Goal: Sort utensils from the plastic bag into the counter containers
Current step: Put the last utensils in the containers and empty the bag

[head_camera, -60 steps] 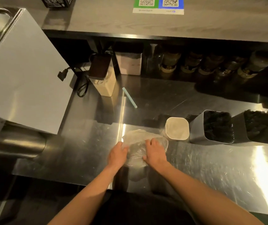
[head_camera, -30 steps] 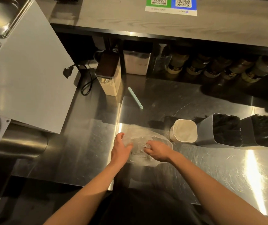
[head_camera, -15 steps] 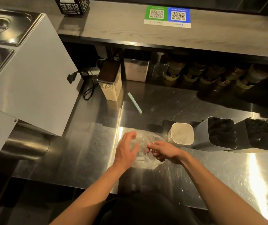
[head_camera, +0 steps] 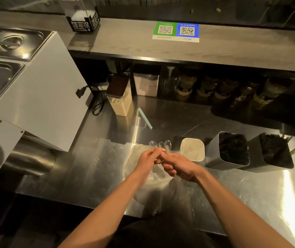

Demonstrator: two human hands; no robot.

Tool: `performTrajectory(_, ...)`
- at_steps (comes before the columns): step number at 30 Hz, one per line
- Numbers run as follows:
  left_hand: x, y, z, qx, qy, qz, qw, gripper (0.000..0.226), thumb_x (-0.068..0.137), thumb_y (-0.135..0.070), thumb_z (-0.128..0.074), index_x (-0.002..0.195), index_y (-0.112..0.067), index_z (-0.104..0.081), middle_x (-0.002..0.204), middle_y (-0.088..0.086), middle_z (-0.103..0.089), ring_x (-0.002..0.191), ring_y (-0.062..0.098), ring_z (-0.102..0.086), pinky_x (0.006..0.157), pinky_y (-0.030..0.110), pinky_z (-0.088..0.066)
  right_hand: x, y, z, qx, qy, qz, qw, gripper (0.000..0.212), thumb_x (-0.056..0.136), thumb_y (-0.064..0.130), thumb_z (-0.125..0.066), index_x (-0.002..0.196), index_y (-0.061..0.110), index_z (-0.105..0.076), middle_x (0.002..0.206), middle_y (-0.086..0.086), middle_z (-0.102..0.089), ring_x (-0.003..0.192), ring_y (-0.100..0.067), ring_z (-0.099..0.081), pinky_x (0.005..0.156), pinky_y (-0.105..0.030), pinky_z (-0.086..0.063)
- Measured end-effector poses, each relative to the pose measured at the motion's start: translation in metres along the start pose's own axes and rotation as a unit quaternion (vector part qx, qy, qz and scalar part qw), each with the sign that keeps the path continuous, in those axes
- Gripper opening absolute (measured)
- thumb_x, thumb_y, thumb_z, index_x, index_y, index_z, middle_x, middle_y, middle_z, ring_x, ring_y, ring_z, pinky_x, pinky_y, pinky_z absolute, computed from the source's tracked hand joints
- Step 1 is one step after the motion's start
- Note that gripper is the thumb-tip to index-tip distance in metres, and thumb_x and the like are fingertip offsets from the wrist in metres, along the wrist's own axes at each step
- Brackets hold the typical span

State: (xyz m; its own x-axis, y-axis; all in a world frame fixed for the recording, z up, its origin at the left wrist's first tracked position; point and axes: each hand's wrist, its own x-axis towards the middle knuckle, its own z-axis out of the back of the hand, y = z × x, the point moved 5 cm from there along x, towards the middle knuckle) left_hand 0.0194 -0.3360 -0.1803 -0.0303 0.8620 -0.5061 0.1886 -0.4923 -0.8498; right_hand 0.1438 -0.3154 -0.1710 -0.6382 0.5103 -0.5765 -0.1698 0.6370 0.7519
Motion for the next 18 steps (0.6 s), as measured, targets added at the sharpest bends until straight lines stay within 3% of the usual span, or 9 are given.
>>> performTrajectory(2, -0.001, -0.006, -0.010, -0.030, 0.045, 0.017, 0.998, 0.031, 0.098, -0.036, -0.060, 0.109, -0.010, -0.072, 0.078, 0.001, -0.067, 0.069, 0.009, -0.054, 0.078, 0.023, -0.050, -0.006, 0.002, 0.003, -0.003, 0.021, -0.007, 1.000, 0.040, 0.103, 0.044, -0.043, 0.099, 0.008, -0.060, 0.064, 0.000, -0.039, 0.053, -0.010, -0.035, 0.053, -0.022, -0.031)
performTrajectory(4, -0.002, -0.012, -0.020, -0.032, 0.074, 0.019, 0.997, 0.037, 0.097, -0.039, -0.060, 0.120, -0.011, -0.067, 0.097, -0.001, -0.074, 0.068, 0.005, -0.055, 0.064, 0.019, -0.044, -0.010, 0.003, 0.005, -0.028, 0.030, -0.011, 0.999, 0.036, 0.103, 0.041, -0.045, 0.095, 0.008, -0.058, 0.064, -0.002, -0.039, 0.051, -0.009, -0.035, 0.052, -0.021, -0.032)
performTrajectory(7, 0.000, -0.015, -0.030, 0.016, 0.065, -0.011, 0.998, 0.033, 0.092, -0.037, -0.064, 0.109, -0.010, -0.070, 0.097, -0.001, -0.073, 0.072, 0.010, -0.058, 0.053, 0.020, -0.038, -0.013, 0.005, 0.008, -0.125, 0.019, -0.017, 0.992, 0.027, 0.103, 0.029, -0.053, 0.092, 0.005, -0.060, 0.060, -0.003, -0.043, 0.047, -0.009, -0.039, 0.049, -0.021, -0.036)
performTrajectory(9, 0.004, -0.013, -0.030, 0.028, 0.029, -0.015, 0.999, 0.024, 0.099, -0.033, -0.060, 0.105, -0.013, -0.073, 0.095, 0.001, -0.073, 0.079, 0.014, -0.060, 0.057, 0.023, -0.039, -0.015, 0.009, 0.011, -0.153, 0.005, -0.003, 0.988, 0.029, 0.102, 0.031, -0.056, 0.096, 0.004, -0.061, 0.060, -0.003, -0.047, 0.046, -0.009, -0.041, 0.049, -0.021, -0.037)
performTrajectory(14, 0.011, -0.009, -0.024, 0.062, -0.063, -0.010, 0.996, 0.030, 0.100, -0.038, -0.051, 0.092, -0.028, -0.078, 0.099, 0.003, -0.074, 0.096, 0.018, -0.065, 0.081, 0.031, -0.047, -0.020, 0.006, 0.032, -0.039, -0.035, 0.006, 0.999, 0.050, 0.101, 0.052, -0.046, 0.120, 0.008, -0.063, 0.068, 0.000, -0.057, 0.046, -0.008, -0.040, 0.048, -0.017, -0.038)
performTrajectory(16, 0.012, -0.006, -0.024, 0.066, -0.082, 0.000, 0.994, 0.030, 0.099, -0.041, -0.053, 0.086, -0.028, -0.076, 0.094, 0.002, -0.073, 0.097, 0.019, -0.065, 0.087, 0.033, -0.046, -0.020, 0.005, 0.039, -0.038, -0.050, 0.017, 0.998, 0.049, 0.101, 0.049, -0.048, 0.123, 0.007, -0.062, 0.069, 0.001, -0.057, 0.046, -0.007, -0.039, 0.047, -0.017, -0.036)
performTrajectory(18, 0.012, -0.006, -0.027, 0.051, -0.084, 0.005, 0.995, 0.030, 0.099, -0.043, -0.055, 0.084, -0.026, -0.075, 0.086, 0.002, -0.071, 0.087, 0.015, -0.063, 0.082, 0.031, -0.045, -0.021, 0.008, 0.042, -0.056, -0.068, 0.036, 0.995, 0.043, 0.101, 0.042, -0.051, 0.119, 0.005, -0.065, 0.066, 0.002, -0.054, 0.046, -0.007, -0.038, 0.044, -0.015, -0.035)
